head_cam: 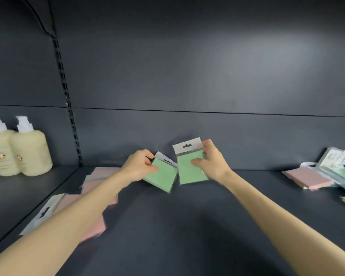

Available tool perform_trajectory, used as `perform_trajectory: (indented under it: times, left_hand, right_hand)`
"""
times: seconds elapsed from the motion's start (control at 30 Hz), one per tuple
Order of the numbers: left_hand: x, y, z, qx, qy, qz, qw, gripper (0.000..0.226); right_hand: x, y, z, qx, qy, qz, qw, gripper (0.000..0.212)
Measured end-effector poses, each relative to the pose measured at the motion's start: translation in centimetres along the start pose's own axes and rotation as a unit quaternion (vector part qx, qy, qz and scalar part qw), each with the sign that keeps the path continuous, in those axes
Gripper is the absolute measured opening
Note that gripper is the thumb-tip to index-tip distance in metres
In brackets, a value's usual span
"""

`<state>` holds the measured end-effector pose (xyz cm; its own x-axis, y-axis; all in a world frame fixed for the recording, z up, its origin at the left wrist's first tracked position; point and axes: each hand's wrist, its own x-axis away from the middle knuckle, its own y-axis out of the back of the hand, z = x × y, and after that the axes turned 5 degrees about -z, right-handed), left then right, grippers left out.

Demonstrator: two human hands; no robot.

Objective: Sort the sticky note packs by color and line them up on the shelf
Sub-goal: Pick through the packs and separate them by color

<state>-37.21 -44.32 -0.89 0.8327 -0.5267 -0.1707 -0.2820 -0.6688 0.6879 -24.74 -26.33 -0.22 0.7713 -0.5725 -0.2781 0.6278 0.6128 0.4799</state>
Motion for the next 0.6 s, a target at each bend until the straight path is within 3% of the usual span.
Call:
perform_trajectory:
  times: [0.17,0.33,0.6]
  left_hand:
    - [-0.5,-0.8,0.8,-0.082,-0.018,0.035,0.996,0.042]
    - [-0.5,0.1,1.1,-0.101,-0.056,0.032,0.993,0.032]
    - [0.8,1.6,1.6,-0.109,-0.084,0.028,0.99,0.027]
  right_hand:
    - [-0.6,-0.6,-0.4,-0.034,-0.016,0.014,0.999,0.032]
    - [-1.0,-1.8,0.0,-0.074,-0.027,0.05,0.996,0.035]
    - [-1.7,-4.0,-0.1,-0.002,-0.038,0.112,0.993,0.042]
